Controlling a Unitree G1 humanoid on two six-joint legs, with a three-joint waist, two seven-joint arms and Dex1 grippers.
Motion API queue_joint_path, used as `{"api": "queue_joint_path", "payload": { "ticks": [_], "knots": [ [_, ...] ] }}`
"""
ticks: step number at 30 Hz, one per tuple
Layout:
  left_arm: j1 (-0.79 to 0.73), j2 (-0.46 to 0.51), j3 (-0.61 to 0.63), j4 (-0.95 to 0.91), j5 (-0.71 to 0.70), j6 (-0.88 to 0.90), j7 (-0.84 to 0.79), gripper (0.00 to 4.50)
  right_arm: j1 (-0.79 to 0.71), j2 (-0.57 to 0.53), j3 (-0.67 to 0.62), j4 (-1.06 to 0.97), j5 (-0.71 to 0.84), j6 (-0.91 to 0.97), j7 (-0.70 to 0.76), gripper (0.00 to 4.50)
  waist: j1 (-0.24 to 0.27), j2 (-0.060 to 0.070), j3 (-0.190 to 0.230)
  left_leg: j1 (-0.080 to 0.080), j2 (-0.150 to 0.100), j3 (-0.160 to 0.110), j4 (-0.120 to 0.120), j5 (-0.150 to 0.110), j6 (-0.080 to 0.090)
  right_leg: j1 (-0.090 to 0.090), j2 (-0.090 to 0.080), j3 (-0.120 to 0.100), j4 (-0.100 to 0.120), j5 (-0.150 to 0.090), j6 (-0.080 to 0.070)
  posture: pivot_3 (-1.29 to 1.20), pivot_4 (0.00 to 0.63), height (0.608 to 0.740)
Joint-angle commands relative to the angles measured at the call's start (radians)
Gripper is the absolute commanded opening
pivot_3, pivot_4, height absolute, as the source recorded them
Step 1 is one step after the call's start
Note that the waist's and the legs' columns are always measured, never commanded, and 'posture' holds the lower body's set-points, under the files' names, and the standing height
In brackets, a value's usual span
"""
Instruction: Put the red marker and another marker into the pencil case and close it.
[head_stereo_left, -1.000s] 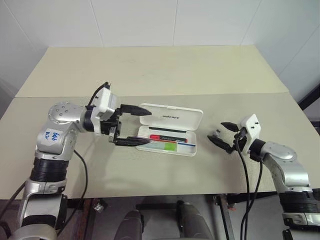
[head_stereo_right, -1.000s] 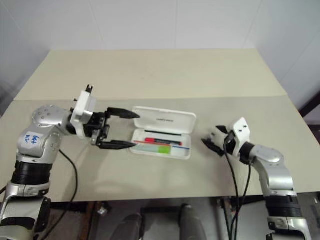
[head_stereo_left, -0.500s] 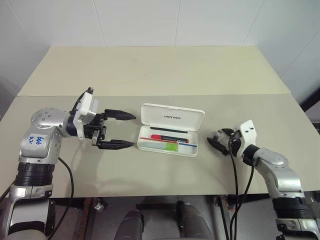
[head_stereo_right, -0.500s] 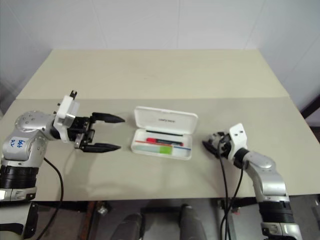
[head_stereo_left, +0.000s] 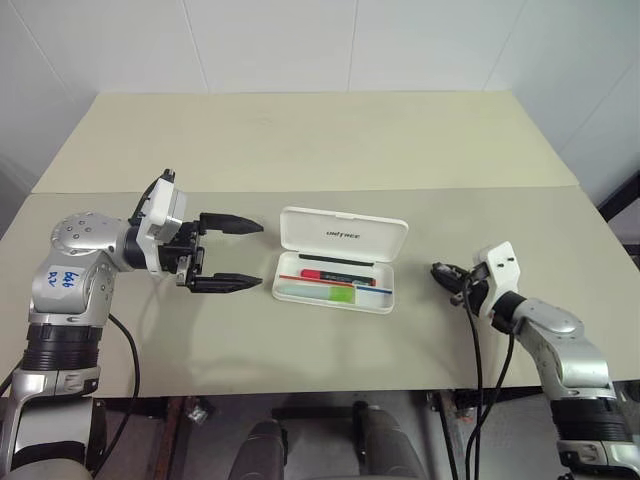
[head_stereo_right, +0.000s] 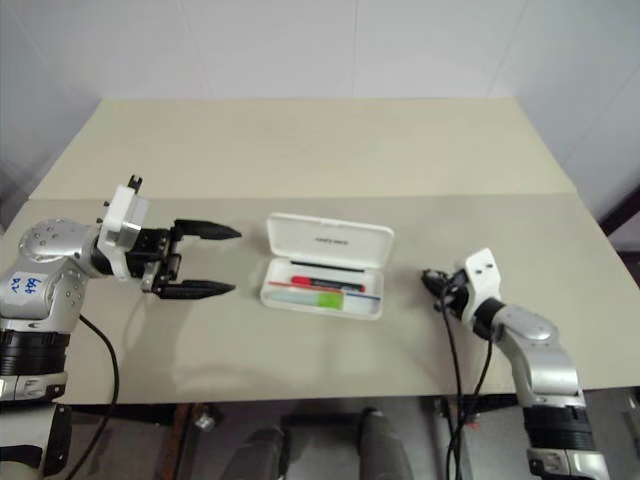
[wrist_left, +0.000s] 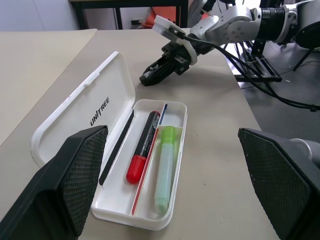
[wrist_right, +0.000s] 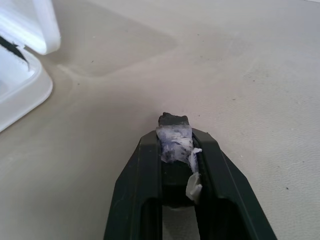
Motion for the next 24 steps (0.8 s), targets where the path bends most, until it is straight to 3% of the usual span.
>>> {"api": "queue_joint_path", "payload": {
  "ticks": [1, 12, 18, 24],
  "knots": [
    [-0.025, -0.006, 0.022, 0.000, -0.028, -0.021, -0.003, 4.50, -0.004, -0.042, -0.030, -0.069, 0.026, -0.035, 0.055, 0.53, -0.001, 0.000, 0.000, 0.000, 0.000, 0.000, 0.000, 0.000, 0.000, 0.000, 0.000, 0.000, 0.000, 0.000, 0.000, 0.00, 0.150, 0.740],
    [-0.012, 0.010, 0.002, 0.142, 0.008, -0.131, -0.137, 4.50, -0.076, -0.121, 0.072, -0.336, 0.120, 0.075, 0.216, 0.53, -0.004, 0.000, 0.000, 0.000, 0.001, 0.000, 0.000, 0.000, 0.000, 0.000, 0.001, 0.000, 0.000, 0.000, 0.000, 0.00, 0.150, 0.740],
    [-0.018, 0.022, -0.004, 0.214, 0.017, -0.193, -0.164, 4.50, -0.118, -0.114, 0.211, -0.329, 0.061, 0.068, 0.274, 0.53, 0.002, 0.000, 0.000, -0.001, 0.001, 0.000, -0.001, -0.001, -0.001, -0.001, 0.000, -0.001, -0.002, 0.000, -0.001, 0.00, 0.150, 0.740],
    [0.008, 0.053, 0.010, 0.241, 0.001, -0.224, -0.185, 4.50, -0.111, -0.117, 0.252, -0.304, 0.046, 0.061, 0.306, 0.53, 0.003, 0.000, 0.000, -0.004, 0.001, 0.000, -0.001, -0.002, 0.000, -0.003, 0.000, -0.001, -0.004, 0.000, 0.000, 0.00, 0.150, 0.740]
  ]
}}
